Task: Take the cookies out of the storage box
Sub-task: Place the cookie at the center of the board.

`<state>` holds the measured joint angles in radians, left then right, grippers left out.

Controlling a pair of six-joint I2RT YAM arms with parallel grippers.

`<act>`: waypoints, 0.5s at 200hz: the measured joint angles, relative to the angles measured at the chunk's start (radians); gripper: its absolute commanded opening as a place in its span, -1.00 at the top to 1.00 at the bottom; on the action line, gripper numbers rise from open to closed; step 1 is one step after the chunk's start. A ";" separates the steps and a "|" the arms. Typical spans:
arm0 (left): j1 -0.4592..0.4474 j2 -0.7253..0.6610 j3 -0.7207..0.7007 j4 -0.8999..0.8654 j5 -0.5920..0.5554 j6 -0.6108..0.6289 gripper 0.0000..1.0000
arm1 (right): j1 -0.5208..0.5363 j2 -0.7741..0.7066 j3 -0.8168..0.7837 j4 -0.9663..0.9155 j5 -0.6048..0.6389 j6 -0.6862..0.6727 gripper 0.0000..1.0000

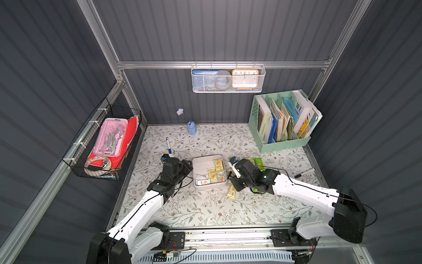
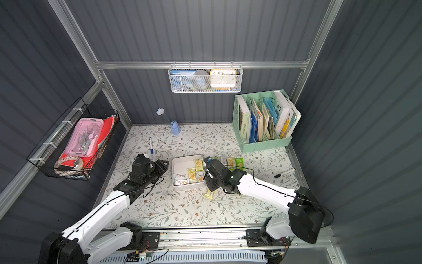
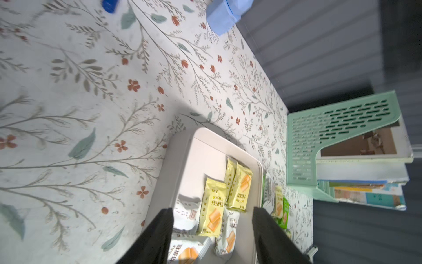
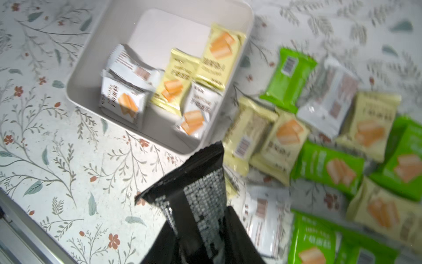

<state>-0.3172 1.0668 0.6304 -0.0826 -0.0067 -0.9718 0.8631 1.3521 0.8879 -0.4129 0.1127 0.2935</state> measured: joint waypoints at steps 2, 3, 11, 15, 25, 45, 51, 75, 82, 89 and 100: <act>-0.005 0.006 0.004 0.001 0.000 0.002 -0.22 | 0.000 -0.006 -0.013 -0.003 0.002 0.014 0.51; -0.012 0.014 0.009 0.001 -0.001 0.005 -0.22 | 0.000 -0.008 -0.017 -0.004 0.003 0.019 0.51; -0.044 0.050 0.034 0.002 -0.005 0.013 -0.22 | 0.000 -0.023 -0.056 -0.007 0.009 0.067 0.51; -0.060 0.068 0.048 0.004 -0.008 0.016 -0.22 | 0.000 -0.026 -0.075 -0.009 0.011 0.088 0.51; -0.104 0.122 0.081 0.007 -0.018 0.023 -0.22 | 0.000 -0.028 -0.116 -0.011 0.015 0.139 0.51; -0.178 0.241 0.145 0.018 -0.045 0.030 -0.19 | 0.000 -0.019 -0.177 -0.016 0.016 0.226 0.51; -0.198 0.281 0.166 0.019 -0.055 0.031 -0.19 | 0.000 -0.016 -0.191 -0.014 0.016 0.247 0.51; -0.258 0.412 0.235 0.020 -0.087 0.038 -0.17 | 0.000 -0.010 -0.232 0.007 0.014 0.318 0.46; -0.271 0.446 0.253 0.019 -0.096 0.039 -0.17 | 0.000 -0.005 -0.242 0.018 0.010 0.334 0.42; -0.283 0.477 0.272 0.019 -0.103 0.041 -0.17 | 0.001 0.000 -0.251 0.031 0.003 0.349 0.35; -0.295 0.516 0.297 0.019 -0.113 0.042 -0.17 | 0.002 0.005 -0.261 0.055 -0.010 0.367 0.23</act>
<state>-0.6121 1.5829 0.9276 -0.0639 -0.1200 -0.9302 0.8650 1.3575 0.6266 -0.3584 0.1024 0.6601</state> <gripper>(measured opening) 0.583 0.324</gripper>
